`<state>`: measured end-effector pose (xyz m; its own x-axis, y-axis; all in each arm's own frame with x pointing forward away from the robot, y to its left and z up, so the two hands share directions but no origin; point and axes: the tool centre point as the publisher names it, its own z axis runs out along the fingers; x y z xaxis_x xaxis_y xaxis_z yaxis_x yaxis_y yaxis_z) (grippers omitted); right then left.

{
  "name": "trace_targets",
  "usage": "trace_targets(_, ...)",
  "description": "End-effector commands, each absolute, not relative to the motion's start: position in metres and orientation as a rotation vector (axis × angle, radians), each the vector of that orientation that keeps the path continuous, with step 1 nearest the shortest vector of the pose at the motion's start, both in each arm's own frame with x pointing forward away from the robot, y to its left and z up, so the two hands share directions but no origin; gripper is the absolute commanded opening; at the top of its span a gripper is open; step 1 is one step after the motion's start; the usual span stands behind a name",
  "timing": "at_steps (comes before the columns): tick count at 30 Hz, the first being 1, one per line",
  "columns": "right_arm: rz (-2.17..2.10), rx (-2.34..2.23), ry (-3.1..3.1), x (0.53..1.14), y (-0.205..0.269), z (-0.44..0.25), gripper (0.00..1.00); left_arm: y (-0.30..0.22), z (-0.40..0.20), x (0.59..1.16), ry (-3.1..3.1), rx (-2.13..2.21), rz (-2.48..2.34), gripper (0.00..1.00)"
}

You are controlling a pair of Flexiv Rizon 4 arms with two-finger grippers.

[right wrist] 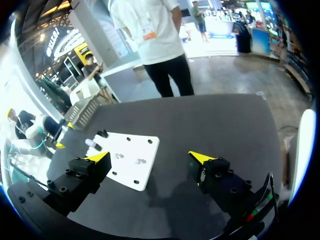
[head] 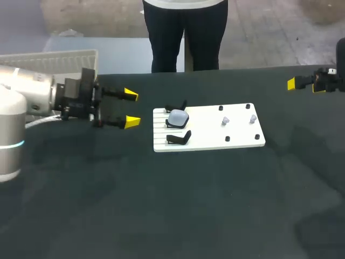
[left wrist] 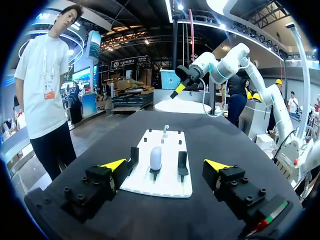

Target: Pick up each earbud case from the left stands, insert the matching earbuds, close the lid, and place the case in the box.

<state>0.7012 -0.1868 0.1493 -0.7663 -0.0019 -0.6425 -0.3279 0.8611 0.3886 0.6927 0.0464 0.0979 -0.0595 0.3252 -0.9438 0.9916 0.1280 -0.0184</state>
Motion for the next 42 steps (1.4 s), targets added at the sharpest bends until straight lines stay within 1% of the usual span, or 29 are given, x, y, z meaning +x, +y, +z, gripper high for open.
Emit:
trace_targets(1,0.64,-0.234,2.373,0.7,-0.186,0.15,1.0,0.03,0.085,0.708,1.504,1.337,-0.992,1.0)
trace_targets(26,0.64,-0.234,2.373,0.7,-0.186,0.15,1.0,-0.017,0.051,0.713,1.526,1.373,-1.064,1.0)
trace_targets(27,0.64,-0.234,2.373,0.7,-0.186,0.15,1.0,-0.018,0.05,0.713,1.527,1.372,-1.066,0.98)
trace_targets(29,0.64,-0.234,2.373,0.7,-0.186,0.15,1.0,-0.02,0.049,0.713,1.531,1.37,-1.065,0.97)
trace_targets(30,0.64,-0.234,2.373,0.7,-0.186,0.15,1.0,-0.021,0.048,0.713,1.536,1.368,-1.062,0.93)
trace_targets(31,0.64,-0.234,2.373,0.7,-0.186,0.15,1.0,-0.022,0.048,0.713,1.537,1.366,-1.063,0.93)
trace_targets(33,0.64,-0.234,2.373,0.7,-0.186,0.15,1.0,-0.024,0.047,0.713,1.539,1.363,-1.066,0.82)
trace_targets(35,0.64,-0.234,2.373,0.7,-0.186,0.15,1.0,-0.026,0.045,0.713,1.543,1.359,-1.068,0.8)
trace_targets(37,0.64,-0.234,2.373,0.7,-0.186,0.15,1.0,-0.028,0.043,0.713,1.545,1.357,-1.067,0.76)
trace_targets(42,0.64,-0.234,2.373,0.7,-0.186,0.15,1.0,-0.033,0.04,0.715,1.549,1.352,-1.073,0.73)
